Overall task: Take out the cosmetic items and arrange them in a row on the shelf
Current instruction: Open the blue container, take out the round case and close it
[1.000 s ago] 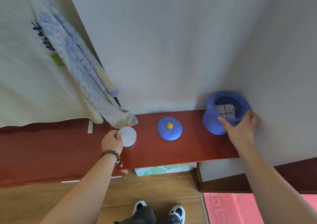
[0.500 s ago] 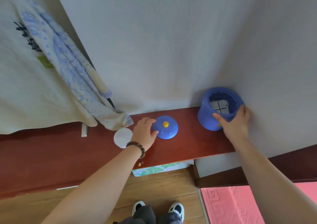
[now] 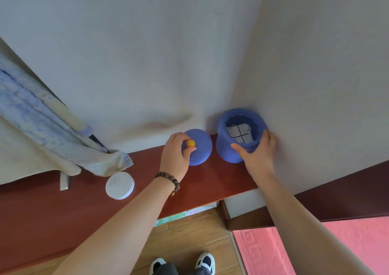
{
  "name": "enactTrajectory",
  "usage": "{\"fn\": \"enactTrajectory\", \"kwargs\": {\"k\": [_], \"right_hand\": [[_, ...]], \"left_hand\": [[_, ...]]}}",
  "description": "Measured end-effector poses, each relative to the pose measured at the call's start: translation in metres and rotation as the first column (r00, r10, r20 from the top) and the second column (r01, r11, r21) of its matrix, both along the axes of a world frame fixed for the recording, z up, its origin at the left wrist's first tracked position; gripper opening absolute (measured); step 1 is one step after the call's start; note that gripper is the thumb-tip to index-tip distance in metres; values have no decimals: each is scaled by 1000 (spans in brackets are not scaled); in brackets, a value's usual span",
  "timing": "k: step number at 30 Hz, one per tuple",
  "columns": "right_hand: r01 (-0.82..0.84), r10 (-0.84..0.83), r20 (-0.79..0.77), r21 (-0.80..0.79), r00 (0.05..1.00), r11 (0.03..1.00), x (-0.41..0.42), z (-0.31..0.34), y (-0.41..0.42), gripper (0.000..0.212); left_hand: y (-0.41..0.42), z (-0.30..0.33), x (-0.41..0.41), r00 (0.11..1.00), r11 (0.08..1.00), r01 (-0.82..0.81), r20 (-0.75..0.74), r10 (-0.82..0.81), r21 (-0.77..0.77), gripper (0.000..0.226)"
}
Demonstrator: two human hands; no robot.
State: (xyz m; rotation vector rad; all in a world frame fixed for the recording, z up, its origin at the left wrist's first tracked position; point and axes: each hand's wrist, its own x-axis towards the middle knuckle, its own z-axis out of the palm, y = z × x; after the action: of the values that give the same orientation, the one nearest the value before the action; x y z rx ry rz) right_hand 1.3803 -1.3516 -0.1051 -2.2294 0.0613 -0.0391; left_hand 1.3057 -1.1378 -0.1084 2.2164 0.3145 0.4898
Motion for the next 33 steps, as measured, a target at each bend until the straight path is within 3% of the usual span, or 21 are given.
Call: {"fn": "enactTrajectory", "kwargs": {"k": [3, 8, 13, 26, 31, 33], "right_hand": [[-6, 6, -6, 51, 1000, 999, 2, 1, -1, 107], [22, -23, 11, 112, 1000, 993, 3, 2, -1, 109], [32, -35, 20, 131, 999, 991, 4, 1, 2, 110], [-3, 3, 43, 0, 999, 1000, 2, -2, 0, 112], [-46, 47, 12, -109, 999, 993, -2, 4, -3, 110], [-61, 66, 24, -162, 998, 985, -6, 12, -5, 99]], "left_hand": [[-31, 54, 31, 989, 994, 82, 132, -72, -71, 17], [-71, 74, 83, 962, 964, 266, -69, -264, 22, 21], [-90, 67, 107, 930, 930, 341, -191, -313, 139, 19], [-100, 52, 111, 920, 905, 357, -255, -298, 231, 15], [-98, 53, 104, 914, 902, 371, -256, -314, 219, 40], [-91, 57, 94, 938, 914, 325, -205, -279, 242, 45]]}}
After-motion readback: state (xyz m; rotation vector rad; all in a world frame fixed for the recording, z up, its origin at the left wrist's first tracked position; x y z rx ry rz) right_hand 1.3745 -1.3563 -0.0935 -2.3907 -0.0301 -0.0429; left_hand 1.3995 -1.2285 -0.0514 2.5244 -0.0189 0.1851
